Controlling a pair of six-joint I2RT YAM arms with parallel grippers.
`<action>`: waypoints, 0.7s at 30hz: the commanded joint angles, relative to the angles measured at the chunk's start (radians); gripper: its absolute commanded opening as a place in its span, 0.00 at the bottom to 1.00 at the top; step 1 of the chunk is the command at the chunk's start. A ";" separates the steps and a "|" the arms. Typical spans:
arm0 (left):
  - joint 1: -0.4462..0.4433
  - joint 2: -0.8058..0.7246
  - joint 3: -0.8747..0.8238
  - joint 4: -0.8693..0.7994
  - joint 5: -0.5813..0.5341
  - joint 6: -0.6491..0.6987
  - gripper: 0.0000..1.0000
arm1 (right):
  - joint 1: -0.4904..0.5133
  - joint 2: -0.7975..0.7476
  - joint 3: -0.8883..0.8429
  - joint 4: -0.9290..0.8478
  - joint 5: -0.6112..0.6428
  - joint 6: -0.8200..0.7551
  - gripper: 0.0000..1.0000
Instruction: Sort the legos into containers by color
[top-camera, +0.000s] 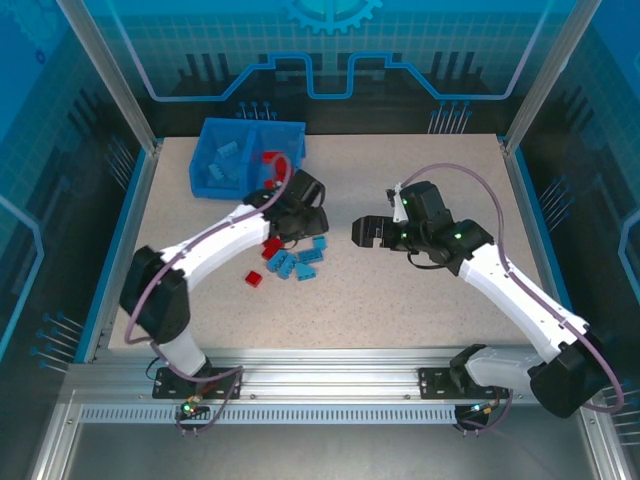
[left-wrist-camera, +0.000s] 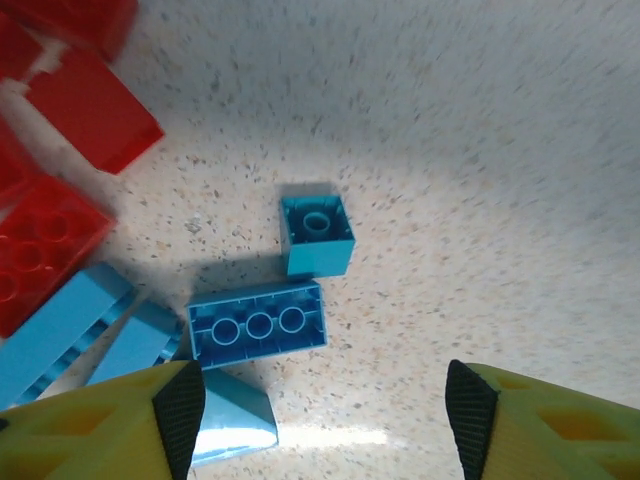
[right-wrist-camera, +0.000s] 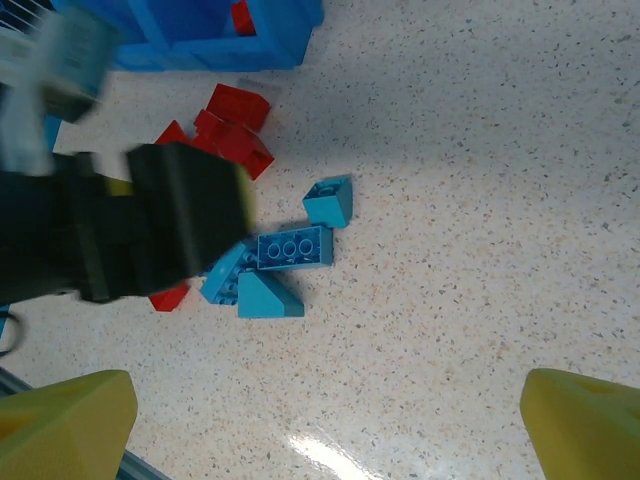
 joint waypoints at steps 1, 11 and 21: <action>-0.003 0.076 0.062 0.007 -0.042 0.014 0.73 | -0.016 -0.034 -0.016 0.012 0.004 0.024 1.00; -0.003 0.267 0.169 -0.011 -0.023 0.054 0.74 | -0.033 -0.051 -0.020 -0.008 0.002 0.010 1.00; 0.001 0.380 0.211 -0.059 -0.052 0.074 0.60 | -0.040 -0.059 -0.026 -0.008 -0.009 0.011 1.00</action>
